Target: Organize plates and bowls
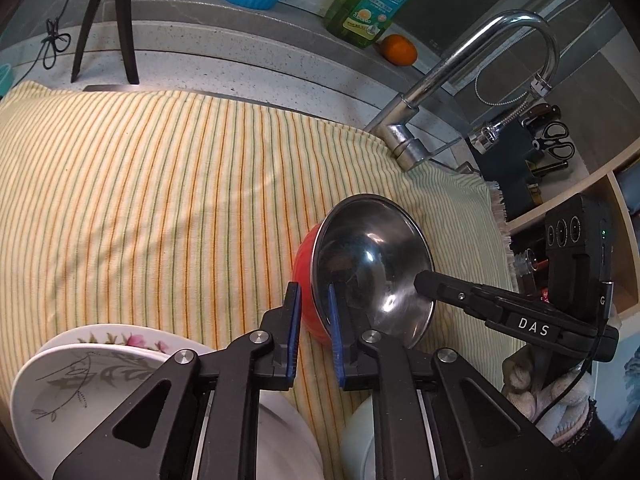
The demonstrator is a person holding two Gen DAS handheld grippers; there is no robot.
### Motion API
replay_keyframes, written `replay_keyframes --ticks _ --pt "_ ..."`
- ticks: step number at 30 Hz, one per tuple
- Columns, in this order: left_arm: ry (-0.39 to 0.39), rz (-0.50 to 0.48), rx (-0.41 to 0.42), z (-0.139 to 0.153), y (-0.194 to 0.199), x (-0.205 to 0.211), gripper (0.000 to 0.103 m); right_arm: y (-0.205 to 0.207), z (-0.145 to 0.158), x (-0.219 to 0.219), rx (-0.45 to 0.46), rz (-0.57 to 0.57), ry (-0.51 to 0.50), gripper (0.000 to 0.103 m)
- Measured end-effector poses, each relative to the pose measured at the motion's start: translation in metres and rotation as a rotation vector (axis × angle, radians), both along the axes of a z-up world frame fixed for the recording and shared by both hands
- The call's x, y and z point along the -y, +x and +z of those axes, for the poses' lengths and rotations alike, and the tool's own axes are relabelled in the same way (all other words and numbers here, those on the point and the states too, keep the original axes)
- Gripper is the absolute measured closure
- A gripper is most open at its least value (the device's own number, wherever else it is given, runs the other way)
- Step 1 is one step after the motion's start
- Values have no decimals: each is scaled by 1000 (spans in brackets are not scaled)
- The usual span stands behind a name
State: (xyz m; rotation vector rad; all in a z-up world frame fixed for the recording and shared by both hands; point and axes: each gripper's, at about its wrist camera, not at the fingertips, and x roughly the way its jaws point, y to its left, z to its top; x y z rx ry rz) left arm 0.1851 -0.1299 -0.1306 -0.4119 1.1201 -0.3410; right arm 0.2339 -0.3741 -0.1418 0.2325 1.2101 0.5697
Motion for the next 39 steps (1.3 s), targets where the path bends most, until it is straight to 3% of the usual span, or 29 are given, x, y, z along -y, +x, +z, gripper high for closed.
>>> replay_keyframes --ticks 12,22,39 --pt "-10 -7 12 4 0 1 92 -1 5 -1 0 -16 3 92" --pt "-38 6 67 29 -15 -14 92 -14 33 -4 40 -22 21 92" --pt "-65 104 179 78 -69 -82 92 -59 88 -69 119 55 63 92"
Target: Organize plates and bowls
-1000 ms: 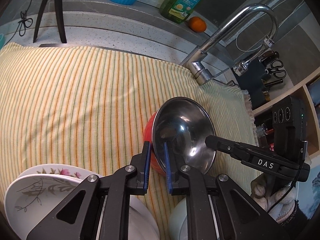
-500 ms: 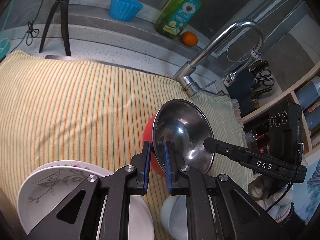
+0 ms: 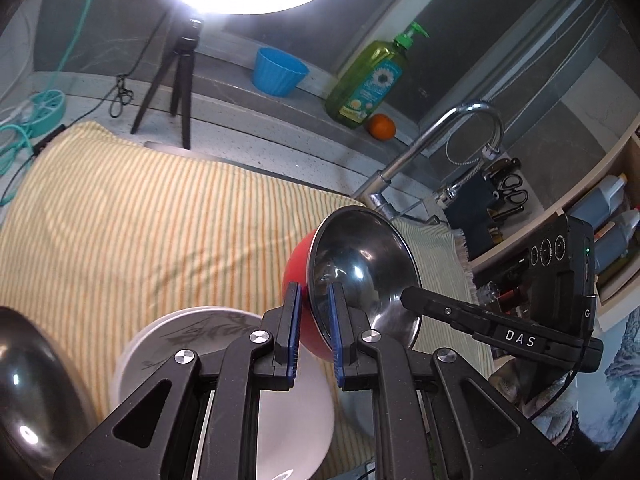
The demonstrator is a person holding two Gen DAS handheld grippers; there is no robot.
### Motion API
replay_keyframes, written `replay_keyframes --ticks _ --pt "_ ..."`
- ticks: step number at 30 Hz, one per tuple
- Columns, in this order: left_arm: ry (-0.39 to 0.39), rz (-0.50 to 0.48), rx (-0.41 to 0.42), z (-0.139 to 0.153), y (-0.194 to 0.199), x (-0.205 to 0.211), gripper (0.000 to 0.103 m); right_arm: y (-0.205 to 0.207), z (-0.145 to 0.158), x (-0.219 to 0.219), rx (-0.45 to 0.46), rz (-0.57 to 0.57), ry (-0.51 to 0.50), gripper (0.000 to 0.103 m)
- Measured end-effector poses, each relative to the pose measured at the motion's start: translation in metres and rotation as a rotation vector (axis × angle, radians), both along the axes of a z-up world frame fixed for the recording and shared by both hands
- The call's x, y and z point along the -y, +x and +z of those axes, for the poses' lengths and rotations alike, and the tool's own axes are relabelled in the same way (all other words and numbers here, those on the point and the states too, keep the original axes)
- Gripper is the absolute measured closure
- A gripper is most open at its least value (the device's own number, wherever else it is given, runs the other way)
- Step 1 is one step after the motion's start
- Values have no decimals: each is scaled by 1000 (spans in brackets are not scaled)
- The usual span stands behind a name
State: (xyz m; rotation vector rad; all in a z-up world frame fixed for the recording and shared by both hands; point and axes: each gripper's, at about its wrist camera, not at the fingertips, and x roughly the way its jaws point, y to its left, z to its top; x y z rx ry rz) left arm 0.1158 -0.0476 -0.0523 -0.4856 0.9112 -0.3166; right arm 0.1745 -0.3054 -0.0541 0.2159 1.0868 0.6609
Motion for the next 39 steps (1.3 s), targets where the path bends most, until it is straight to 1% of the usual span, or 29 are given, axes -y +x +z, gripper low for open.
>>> replay_keyframes --ticks 10,17,23,31,36,39 --pt "-4 106 10 7 -41 -53 92 -31 7 -60 2 95 17 91" --pt "-3 209 7 7 -71 -98 92 -52 14 -113 13 197 18 91" --pt "-6 307 0 5 -99 -133 92 -68 12 -157 11 289 13 91" --pt "-29 405 -41 -11 -123 -167 92 -79 -7 -207 -18 382 -23 91" --pt "-34 445 -70 -23 -132 -179 92 -83 -20 -230 -38 422 -59 91" --pt "-28 452 -95 -31 -133 -184 92 -85 -30 -241 -48 441 -88 91"
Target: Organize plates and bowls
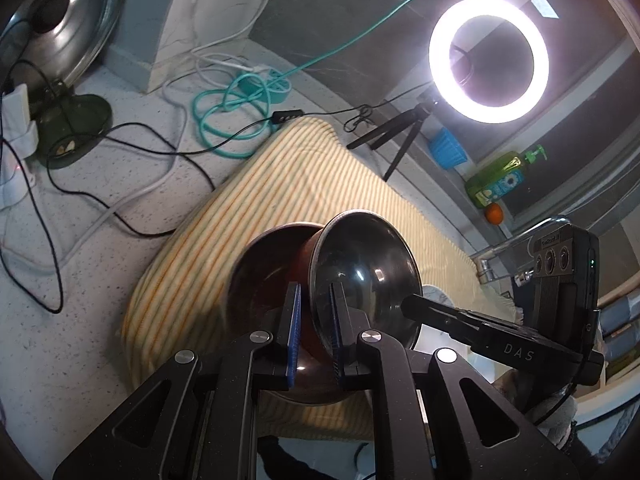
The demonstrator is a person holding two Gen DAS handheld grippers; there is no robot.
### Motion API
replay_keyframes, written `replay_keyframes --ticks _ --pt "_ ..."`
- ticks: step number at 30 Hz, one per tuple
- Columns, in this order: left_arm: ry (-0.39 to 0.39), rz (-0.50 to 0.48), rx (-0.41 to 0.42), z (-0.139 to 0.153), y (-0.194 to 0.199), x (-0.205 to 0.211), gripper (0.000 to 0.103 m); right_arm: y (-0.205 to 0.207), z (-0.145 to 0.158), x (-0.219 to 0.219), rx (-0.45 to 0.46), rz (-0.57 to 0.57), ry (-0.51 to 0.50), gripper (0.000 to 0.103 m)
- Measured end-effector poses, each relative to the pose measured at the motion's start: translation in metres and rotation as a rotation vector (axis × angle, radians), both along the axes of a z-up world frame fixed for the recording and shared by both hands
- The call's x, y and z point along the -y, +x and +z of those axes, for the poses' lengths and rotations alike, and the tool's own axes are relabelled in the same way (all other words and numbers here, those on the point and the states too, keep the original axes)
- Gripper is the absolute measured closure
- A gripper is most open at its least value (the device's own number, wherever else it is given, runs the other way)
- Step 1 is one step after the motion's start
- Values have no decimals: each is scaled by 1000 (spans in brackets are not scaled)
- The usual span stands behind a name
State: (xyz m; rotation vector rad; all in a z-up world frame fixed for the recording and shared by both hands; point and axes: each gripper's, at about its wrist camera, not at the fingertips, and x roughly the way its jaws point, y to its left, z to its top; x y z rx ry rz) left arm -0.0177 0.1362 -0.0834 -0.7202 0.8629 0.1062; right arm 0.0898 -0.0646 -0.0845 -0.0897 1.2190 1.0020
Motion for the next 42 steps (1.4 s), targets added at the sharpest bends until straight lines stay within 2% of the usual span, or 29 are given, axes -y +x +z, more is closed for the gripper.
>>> replay_keyframes --ticks 12,23,32,33,35,39,42 --pt "-8 -5 -73 -28 0 -8 92 0 -27 -17 -18 25 -64 91" --pt "20 -6 -103 -35 5 -11 92 1 -29 -24 26 30 -81 91" --pt "2 10 -91 -31 2 -13 90 2 -25 -23 45 32 -72 91" --pt "3 12 -87 -29 2 -14 90 2 -24 -22 43 31 -66 88" --pt "11 15 -78 -24 2 -13 86 2 -20 -19 39 28 -45 77" --pt "27 19 -59 -15 1 -12 82 0 -7 -13 71 14 -1 45" --pt "37 18 -43 -8 1 -9 82 -1 4 -8 80 15 40 43"
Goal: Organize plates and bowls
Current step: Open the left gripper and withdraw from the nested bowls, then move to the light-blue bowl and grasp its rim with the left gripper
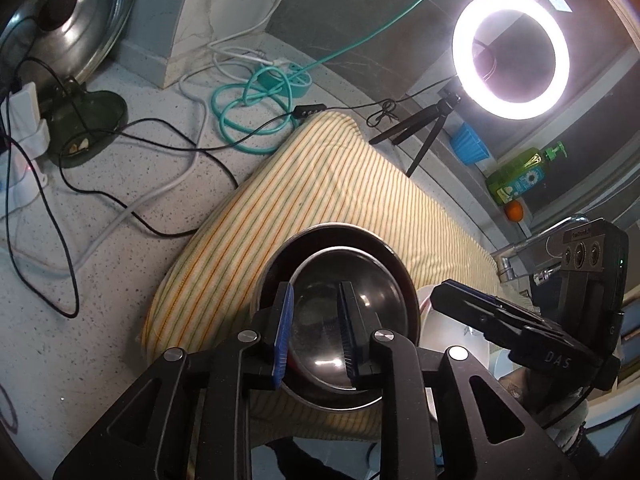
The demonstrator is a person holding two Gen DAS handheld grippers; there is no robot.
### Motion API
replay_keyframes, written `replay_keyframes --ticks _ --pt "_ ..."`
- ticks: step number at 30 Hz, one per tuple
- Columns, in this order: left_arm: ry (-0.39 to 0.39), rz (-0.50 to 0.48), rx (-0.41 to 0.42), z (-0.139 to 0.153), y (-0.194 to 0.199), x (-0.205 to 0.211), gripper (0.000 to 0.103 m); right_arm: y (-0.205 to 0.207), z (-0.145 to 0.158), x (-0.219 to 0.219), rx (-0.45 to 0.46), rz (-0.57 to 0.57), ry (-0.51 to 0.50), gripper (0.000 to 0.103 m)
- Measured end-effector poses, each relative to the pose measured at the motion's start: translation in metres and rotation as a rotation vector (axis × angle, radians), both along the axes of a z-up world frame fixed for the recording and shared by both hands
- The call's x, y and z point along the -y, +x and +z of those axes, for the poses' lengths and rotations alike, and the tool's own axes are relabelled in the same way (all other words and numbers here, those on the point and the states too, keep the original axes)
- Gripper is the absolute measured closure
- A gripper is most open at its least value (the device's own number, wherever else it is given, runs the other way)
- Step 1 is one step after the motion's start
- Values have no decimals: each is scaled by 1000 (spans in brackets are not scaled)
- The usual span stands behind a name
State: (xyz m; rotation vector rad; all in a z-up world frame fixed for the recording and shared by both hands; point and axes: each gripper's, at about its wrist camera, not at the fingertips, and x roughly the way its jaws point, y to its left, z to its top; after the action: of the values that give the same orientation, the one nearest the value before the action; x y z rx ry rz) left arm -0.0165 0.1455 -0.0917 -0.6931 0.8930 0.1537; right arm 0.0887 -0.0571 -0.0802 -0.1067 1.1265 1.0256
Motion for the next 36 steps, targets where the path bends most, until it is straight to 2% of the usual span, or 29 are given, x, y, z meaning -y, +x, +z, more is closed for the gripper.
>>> replay_keyframes --ticks 1,5,6,7,8,10,13,24,36 --pt "2 -3 6 3 0 2 82 0 4 2 2 -3 9 43" --pt "26 -27 23 12 4 13 65 1 20 16 42 -30 31 36" --pt "30 -36 27 15 6 17 64 1 23 19 51 -36 32 30" --pt "33 -46 28 16 8 21 59 1 27 25 66 -48 36 25" --pt "39 -52 27 18 10 24 51 1 29 30 78 -60 41 24" --pt "59 -79 32 22 14 34 50 2 35 43 100 -92 46 19" --pt "86 -131 35 27 19 51 50 5 41 66 119 -144 48 16" --pt "79 -328 49 32 43 113 50 11 55 164 143 -333 35 15" --pt "53 -540 51 27 64 188 50 14 43 280 90 -590 17 15"
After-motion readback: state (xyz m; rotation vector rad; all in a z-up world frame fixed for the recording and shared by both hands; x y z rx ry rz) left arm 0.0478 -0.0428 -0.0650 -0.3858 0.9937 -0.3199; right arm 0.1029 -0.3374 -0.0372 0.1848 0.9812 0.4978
